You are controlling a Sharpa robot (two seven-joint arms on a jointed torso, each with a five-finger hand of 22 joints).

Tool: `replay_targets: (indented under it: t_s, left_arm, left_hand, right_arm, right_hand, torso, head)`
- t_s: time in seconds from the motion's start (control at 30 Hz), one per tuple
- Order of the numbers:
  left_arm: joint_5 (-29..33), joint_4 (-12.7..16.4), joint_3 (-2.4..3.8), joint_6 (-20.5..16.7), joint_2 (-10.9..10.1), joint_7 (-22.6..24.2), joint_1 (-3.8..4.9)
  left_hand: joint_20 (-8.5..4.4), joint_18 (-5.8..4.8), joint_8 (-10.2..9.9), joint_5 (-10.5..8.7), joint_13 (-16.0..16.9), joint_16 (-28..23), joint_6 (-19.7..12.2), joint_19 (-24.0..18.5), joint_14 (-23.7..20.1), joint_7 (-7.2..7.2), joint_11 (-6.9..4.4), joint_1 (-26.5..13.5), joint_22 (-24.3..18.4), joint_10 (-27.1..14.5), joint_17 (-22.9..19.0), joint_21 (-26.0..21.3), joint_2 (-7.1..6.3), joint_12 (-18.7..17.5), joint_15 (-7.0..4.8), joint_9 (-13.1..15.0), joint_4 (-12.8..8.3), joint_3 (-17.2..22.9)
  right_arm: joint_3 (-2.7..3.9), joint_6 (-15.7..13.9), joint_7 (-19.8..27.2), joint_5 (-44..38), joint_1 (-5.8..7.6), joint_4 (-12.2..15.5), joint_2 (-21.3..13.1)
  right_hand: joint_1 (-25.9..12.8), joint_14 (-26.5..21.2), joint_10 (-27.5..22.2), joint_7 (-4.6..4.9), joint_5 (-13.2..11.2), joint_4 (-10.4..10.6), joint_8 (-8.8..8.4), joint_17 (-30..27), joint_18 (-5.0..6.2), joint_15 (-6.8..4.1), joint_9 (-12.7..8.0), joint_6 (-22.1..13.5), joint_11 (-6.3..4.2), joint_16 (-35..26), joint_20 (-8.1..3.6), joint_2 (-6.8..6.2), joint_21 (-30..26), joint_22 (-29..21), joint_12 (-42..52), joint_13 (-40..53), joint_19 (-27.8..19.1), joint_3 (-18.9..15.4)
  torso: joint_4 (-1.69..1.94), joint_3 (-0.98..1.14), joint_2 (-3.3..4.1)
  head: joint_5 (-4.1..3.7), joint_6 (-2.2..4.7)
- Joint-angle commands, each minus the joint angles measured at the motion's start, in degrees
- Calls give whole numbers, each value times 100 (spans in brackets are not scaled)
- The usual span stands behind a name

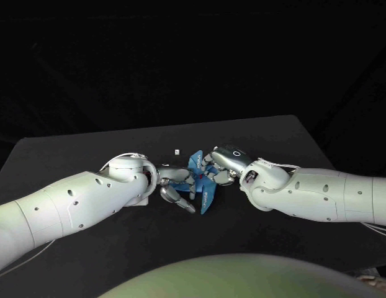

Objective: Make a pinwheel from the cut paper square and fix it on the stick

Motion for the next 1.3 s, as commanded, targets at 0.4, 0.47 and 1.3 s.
replay_targets:
  t_s: [0.4,0.47,1.3]
  left_arm:
    - [-19,-26,-32,320,-20,-145,-37]
    - [-19,-26,-32,321,-22,-146,-37]
    - [-17,-30,-32,338,-27,-150,-37]
  left_hand:
    - [19,-59,-36,-27,1,-22,27,35,-19,20,10,14,8,-57,-12,20,58,18,46,10,-6,11]
    - [19,-59,-36,-27,1,-22,27,35,-19,20,10,14,8,-57,-12,20,58,18,46,10,-6,11]
    - [21,-68,-44,-28,-1,-24,41,34,-25,23,25,11,8,-74,-14,20,57,17,60,14,-6,6]
  right_arm:
    - [-9,202,-38,-22,-10,21,-20]
    - [-9,189,-33,-14,-10,32,-28]
    - [-10,534,-55,176,-13,-5,-95]
  right_hand:
    - [-209,597,607,63,-61,140,-226,1505,49,2,-178,-144,44,23,-15,-228,-124,904,20,1509,22,-34]
    - [-210,597,607,62,-59,146,-228,1505,48,4,-182,-140,44,23,-14,-226,-118,905,20,1509,24,-32]
    - [-593,597,607,108,-166,578,-435,1505,61,73,-386,-202,87,23,43,-496,-237,881,20,1509,6,-353]
  torso:
    - [-4,4,-2]
    - [-4,3,-1]
    - [3,0,-1]
  head:
    - [-6,0]
    - [-8,0]
    - [-29,0]
